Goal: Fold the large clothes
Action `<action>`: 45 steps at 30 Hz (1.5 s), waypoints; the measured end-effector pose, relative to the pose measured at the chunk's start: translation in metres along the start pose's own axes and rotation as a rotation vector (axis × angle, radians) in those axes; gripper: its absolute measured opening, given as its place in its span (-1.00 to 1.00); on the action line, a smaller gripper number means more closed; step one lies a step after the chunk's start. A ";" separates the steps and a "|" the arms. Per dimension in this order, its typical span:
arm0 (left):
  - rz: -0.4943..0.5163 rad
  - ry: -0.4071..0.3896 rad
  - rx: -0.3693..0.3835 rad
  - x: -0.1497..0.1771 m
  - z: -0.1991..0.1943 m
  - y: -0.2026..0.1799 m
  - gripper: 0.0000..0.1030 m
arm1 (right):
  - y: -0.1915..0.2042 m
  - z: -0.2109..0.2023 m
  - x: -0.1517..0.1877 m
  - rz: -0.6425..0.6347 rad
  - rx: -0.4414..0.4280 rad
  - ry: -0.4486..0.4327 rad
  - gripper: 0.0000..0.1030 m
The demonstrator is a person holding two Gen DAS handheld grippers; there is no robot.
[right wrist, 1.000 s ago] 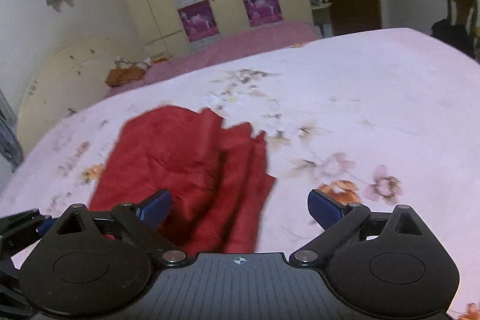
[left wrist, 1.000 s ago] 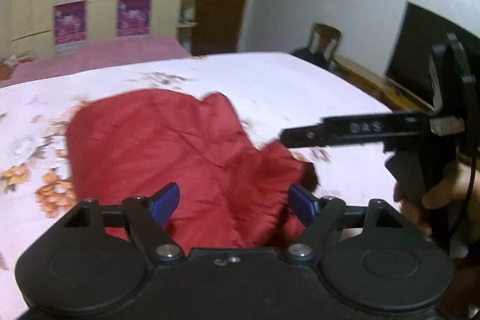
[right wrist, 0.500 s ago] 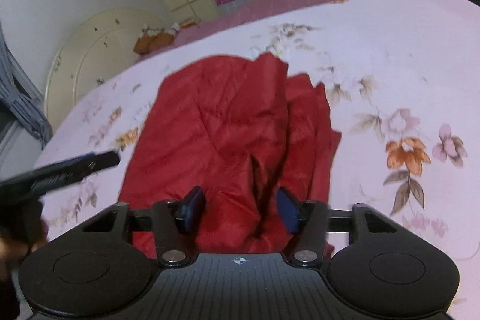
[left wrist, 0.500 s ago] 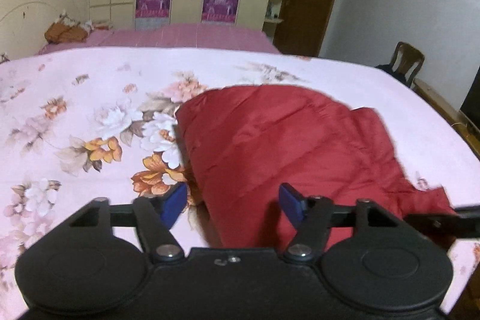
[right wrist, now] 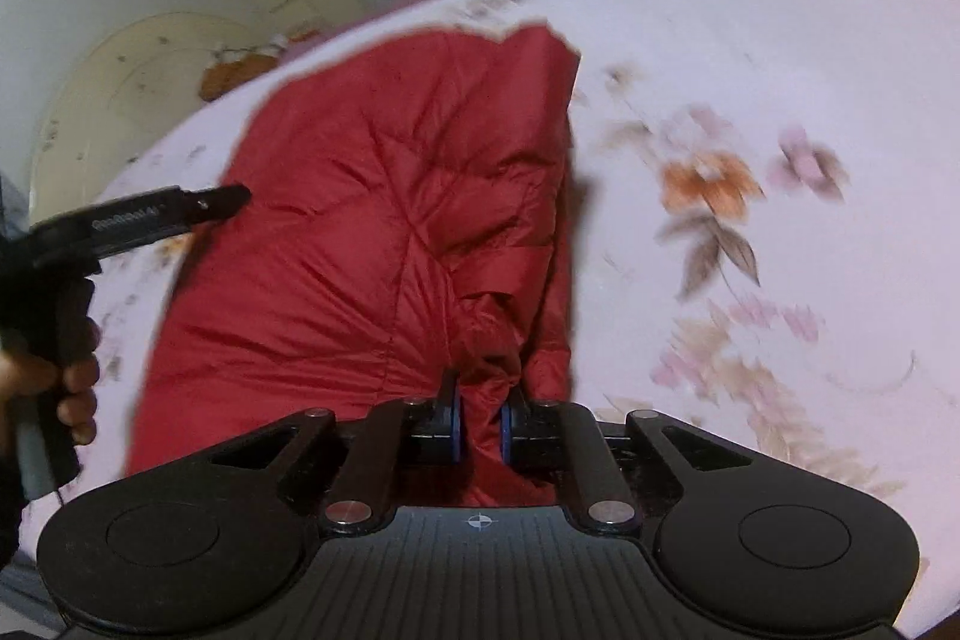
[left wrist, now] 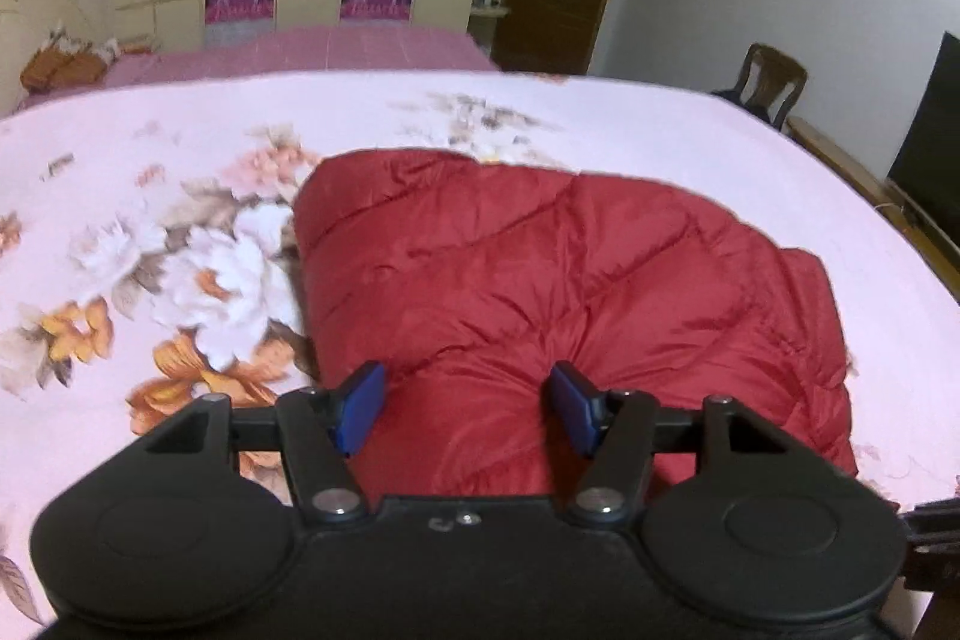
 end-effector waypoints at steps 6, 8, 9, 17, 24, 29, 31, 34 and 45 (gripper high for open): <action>-0.017 0.019 0.002 0.003 0.004 0.007 0.16 | 0.017 -0.037 -0.020 -0.073 0.074 -0.110 -0.57; -0.024 0.024 0.010 0.003 0.003 0.008 0.16 | 0.023 -0.049 -0.029 -0.105 0.106 -0.165 -0.17; -0.021 0.025 0.011 0.002 0.003 0.008 0.16 | 0.025 -0.052 -0.034 -0.121 0.117 -0.192 0.08; 0.011 0.041 0.024 -0.003 0.001 0.006 0.13 | 0.050 -0.044 -0.070 -0.161 0.148 -0.276 0.08; 0.003 0.054 0.042 -0.009 0.002 0.008 0.12 | 0.079 -0.005 -0.100 -0.243 0.146 -0.274 0.08; -0.025 0.043 0.019 -0.020 0.006 0.012 0.13 | 0.077 0.032 -0.125 -0.273 0.150 -0.263 0.08; -0.040 0.045 -0.001 -0.024 0.011 0.016 0.13 | 0.072 0.043 -0.134 -0.272 0.152 -0.260 0.08; -0.073 0.046 -0.035 -0.032 0.024 0.023 0.21 | 0.064 0.064 -0.143 -0.291 0.161 -0.242 0.08; -0.051 0.083 -0.112 -0.029 0.071 0.024 0.51 | 0.022 0.132 -0.133 -0.265 0.190 -0.149 0.08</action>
Point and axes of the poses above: each gripper's, at about its wrist camera, not at the fingertips, and z roughly the way its jaws point, y to its left, x to its underside, the point moved 7 cm from there along z, roughly the way its jaws point
